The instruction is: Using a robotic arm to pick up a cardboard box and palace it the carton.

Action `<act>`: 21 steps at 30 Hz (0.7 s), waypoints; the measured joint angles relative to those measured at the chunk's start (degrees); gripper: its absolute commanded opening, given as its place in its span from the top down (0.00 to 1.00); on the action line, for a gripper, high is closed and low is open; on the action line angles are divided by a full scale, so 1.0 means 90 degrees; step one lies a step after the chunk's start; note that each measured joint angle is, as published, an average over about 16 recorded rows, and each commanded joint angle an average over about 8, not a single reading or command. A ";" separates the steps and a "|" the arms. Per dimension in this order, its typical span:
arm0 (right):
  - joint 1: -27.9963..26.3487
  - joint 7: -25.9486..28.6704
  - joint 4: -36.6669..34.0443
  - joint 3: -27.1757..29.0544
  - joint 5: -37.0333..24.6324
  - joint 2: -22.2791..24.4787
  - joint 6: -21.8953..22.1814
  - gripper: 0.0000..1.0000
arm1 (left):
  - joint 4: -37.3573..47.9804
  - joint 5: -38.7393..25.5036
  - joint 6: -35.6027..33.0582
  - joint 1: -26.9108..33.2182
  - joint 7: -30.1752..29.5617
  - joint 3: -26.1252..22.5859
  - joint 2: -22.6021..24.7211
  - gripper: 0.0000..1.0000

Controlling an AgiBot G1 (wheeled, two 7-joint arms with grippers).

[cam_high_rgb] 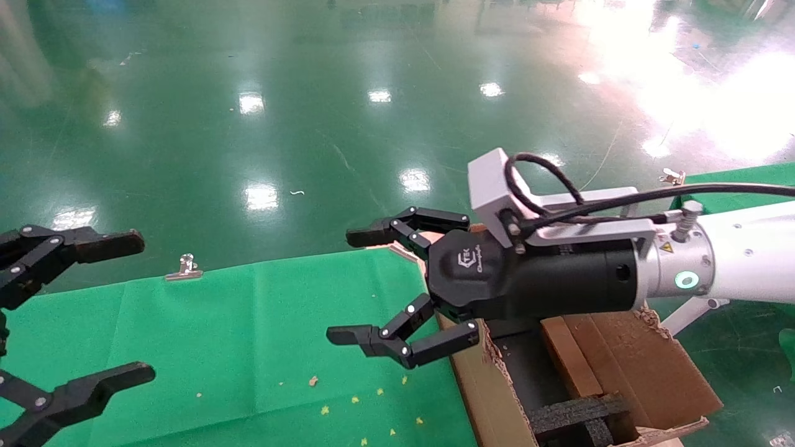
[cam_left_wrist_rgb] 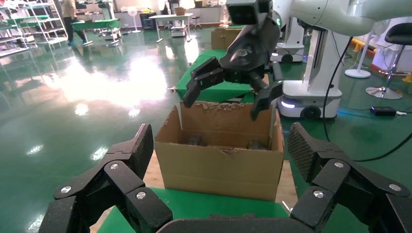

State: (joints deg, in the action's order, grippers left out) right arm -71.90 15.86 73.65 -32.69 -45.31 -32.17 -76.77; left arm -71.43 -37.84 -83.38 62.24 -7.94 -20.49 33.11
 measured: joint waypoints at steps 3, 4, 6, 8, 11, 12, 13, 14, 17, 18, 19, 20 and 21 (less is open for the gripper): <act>0.0236 -0.0116 -0.0002 0.0380 0.0079 -0.0065 -0.0204 0.00 | 0.0000 0.0000 0.0000 0.0000 0.0000 0.0000 0.0000 0.00; 0.0316 -0.0156 -0.0002 0.0510 0.0105 -0.0087 -0.0273 0.00 | 0.0000 0.0000 0.0000 0.0000 0.0000 0.0000 0.0000 0.00; 0.0475 -0.0235 -0.0003 0.0767 0.0159 -0.0131 -0.0411 0.00 | 0.0000 0.0000 0.0000 0.0000 0.0000 0.0000 0.0000 0.00; 0.0626 -0.0309 -0.0004 0.1010 0.0209 -0.0173 -0.0541 0.00 | 0.0000 0.0000 0.0000 0.0000 0.0000 0.0000 0.0000 0.00; 0.0843 -0.0414 -0.0005 0.1361 0.0281 -0.0232 -0.0727 0.00 | 0.0000 0.0000 0.0000 0.0000 0.0000 0.0000 0.0000 0.00; 0.0908 -0.0445 -0.0006 0.1465 0.0302 -0.0250 -0.0783 0.00 | 0.0001 0.0000 0.0000 0.0000 0.0000 0.0000 0.0000 0.00; 0.0968 -0.0473 -0.0006 0.1561 0.0322 -0.0266 -0.0834 0.00 | 0.0001 0.0001 0.0001 0.0000 0.0000 0.0000 0.0000 0.00; 0.1021 -0.0498 -0.0006 0.1647 0.0340 -0.0281 -0.0880 0.00 | 0.0001 0.0001 0.0001 0.0000 0.0000 0.0000 0.0000 0.00; 0.1149 -0.0558 -0.0007 0.1852 0.0385 -0.0317 -0.0991 0.00 | 0.0001 0.0001 0.0001 -0.0001 0.0000 0.0000 0.0000 0.00; 0.1181 -0.0573 -0.0007 0.1902 0.0396 -0.0326 -0.1018 0.00 | 0.0001 0.0001 0.0001 -0.0001 0.0000 0.0000 0.0000 0.00; 0.1206 -0.0585 -0.0008 0.1942 0.0406 -0.0333 -0.1039 0.00 | 0.0001 0.0001 0.0001 -0.0001 0.0000 0.0000 0.0000 0.00; 0.1225 -0.0594 -0.0008 0.1973 0.0414 -0.0339 -0.1056 0.00 | 0.0002 0.0001 0.0001 -0.0001 0.0001 0.0000 -0.0001 0.00; 0.1239 -0.0600 -0.0008 0.1995 0.0419 -0.0343 -0.1068 0.00 | 0.0002 0.0001 0.0001 -0.0001 0.0001 0.0000 -0.0001 0.00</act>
State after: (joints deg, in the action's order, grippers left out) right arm -60.75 10.46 73.58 -14.74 -41.53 -35.25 -86.38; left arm -71.42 -37.83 -83.37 62.23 -7.94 -20.49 33.10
